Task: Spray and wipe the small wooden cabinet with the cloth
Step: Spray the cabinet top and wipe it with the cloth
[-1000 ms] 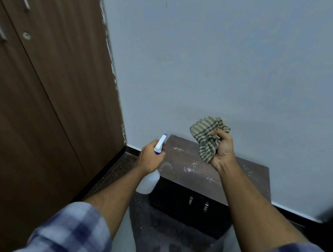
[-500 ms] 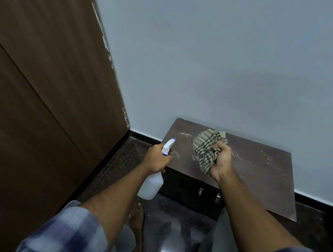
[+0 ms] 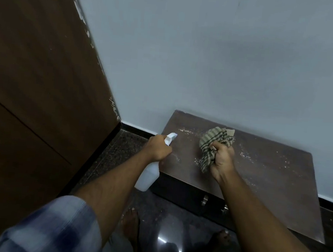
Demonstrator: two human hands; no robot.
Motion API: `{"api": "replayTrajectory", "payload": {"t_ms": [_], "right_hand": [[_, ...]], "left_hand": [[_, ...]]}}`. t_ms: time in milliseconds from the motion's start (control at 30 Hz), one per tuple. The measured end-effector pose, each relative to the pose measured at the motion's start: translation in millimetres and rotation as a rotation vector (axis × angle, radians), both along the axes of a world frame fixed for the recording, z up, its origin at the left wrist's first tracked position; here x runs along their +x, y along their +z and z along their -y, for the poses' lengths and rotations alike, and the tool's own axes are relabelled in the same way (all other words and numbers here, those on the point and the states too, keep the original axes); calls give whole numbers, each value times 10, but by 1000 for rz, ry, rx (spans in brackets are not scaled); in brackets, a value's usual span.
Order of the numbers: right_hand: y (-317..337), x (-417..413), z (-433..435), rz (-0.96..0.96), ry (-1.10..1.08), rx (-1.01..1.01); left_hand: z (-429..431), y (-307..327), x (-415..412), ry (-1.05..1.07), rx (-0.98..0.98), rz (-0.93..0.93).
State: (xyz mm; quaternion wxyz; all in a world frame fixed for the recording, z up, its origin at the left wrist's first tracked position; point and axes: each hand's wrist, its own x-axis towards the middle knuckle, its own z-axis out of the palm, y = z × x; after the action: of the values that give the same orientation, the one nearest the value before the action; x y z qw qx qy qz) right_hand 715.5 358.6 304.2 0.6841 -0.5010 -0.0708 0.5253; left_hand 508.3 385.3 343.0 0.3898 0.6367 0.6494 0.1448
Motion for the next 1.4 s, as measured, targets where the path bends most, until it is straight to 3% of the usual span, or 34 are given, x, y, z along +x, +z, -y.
{"api": "replayTrajectory", "payload": {"t_ms": [233, 300, 400, 467, 533, 600, 700, 767, 833, 933, 967, 1033, 1100, 1200, 1233, 1333, 1367, 1400], "right_hand": [[-325, 56, -601, 481, 25, -88], [-435, -9, -780, 714, 75, -107], [-700, -291, -877, 1322, 487, -200], [-825, -459, -835, 1732, 833, -65], [-820, -357, -898, 1879, 985, 121], [-780, -140, -1069, 1811, 923, 1], [-729, 30, -1133, 1461, 516, -343], [-741, -86, -975, 1390, 568, -241], [-775, -130, -795, 1382, 611, -93], [-870, -75, -681, 1338, 339, -367], [-883, -125, -639, 1405, 354, -423], [-935, -190, -551, 1621, 614, -204], [-881, -38, -719, 1709, 808, -34], [-789, 3, -1142, 1593, 513, -438], [-761, -135, -1231, 1642, 517, -411], [-781, -500, -1347, 1796, 973, 237], [-755, -476, -1442, 1782, 1028, 324], [-741, -411, -1566, 1751, 961, 223]], "left_hand": [[-254, -116, -18, -25, -50, -55], [-289, -141, -27, -43, -65, -45], [-308, -148, -65, -63, -81, -30], [-323, -154, -103, -66, -85, -32], [-343, -151, -136, -65, -117, -3], [-371, -156, -171, -65, -144, -4], [-435, -161, -196, -72, -137, -32], [-498, -159, -180, -72, -127, -41], [-561, -147, -153, -47, -106, -56], [-651, -109, -98, 10, -67, -77], [-675, -98, -84, 28, -58, -82], [-719, -96, -68, 58, -62, -57], [-754, -111, -69, 62, -89, -23], [-779, -130, -77, 44, -105, -29], [-782, -133, -80, 36, -112, -26], [-791, -134, -102, -1, -139, -15], [-801, -143, -115, 0, -143, -12], [-806, -155, -130, 7, -146, -11]]}}
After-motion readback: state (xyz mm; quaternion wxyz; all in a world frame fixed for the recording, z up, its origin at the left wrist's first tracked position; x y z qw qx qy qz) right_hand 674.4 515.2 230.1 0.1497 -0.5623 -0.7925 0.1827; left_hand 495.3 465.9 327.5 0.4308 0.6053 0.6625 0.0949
